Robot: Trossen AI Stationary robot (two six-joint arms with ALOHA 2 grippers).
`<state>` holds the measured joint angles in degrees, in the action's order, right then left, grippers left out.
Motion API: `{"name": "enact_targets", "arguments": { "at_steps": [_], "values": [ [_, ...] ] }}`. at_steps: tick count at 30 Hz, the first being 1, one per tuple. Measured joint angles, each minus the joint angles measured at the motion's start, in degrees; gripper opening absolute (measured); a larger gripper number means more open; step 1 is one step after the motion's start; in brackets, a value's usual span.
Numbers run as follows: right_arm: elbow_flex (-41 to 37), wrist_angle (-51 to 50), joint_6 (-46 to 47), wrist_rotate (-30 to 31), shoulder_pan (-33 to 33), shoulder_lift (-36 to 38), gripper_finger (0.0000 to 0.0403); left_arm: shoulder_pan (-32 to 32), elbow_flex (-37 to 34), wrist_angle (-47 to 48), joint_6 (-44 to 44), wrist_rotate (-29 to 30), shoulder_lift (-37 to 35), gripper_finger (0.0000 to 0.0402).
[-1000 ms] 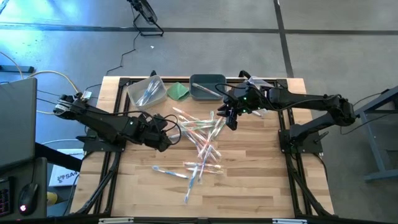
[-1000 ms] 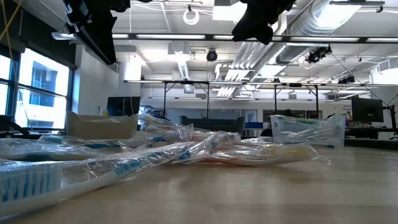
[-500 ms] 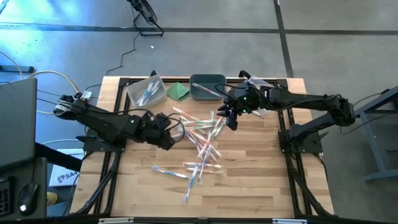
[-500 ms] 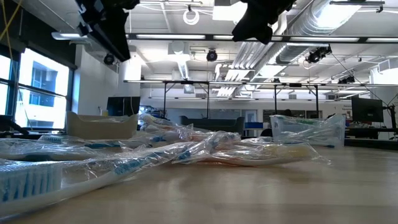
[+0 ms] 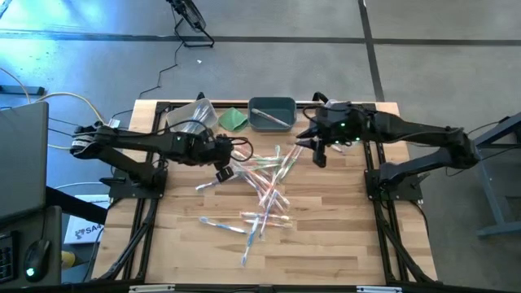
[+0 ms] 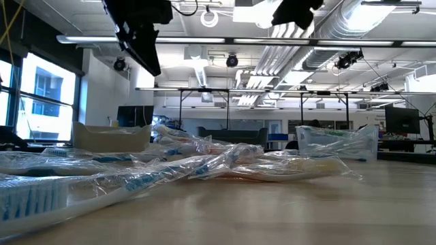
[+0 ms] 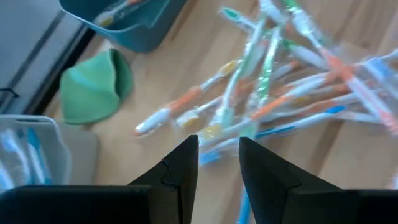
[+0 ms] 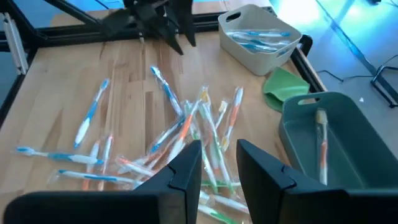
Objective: Pick & Place Toothbrushes
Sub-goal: Put the orange toothbrush into the blue bin
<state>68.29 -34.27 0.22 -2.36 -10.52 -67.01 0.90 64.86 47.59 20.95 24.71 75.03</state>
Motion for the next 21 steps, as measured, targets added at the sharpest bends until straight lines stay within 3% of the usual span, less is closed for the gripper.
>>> {"name": "enact_targets", "arguments": {
  "at_steps": [12,21],
  "values": [
    [-8.16,-0.86,4.28,1.51,0.02,10.25,0.0093,-4.64,-0.04,-0.79,-21.01,-1.87,8.61,0.0113],
    [-13.18,-0.68,7.68,4.18,0.02,11.47,0.0093,-4.65,-0.04,-3.32,-40.01,-1.68,12.99,0.0114]
  ]
}}
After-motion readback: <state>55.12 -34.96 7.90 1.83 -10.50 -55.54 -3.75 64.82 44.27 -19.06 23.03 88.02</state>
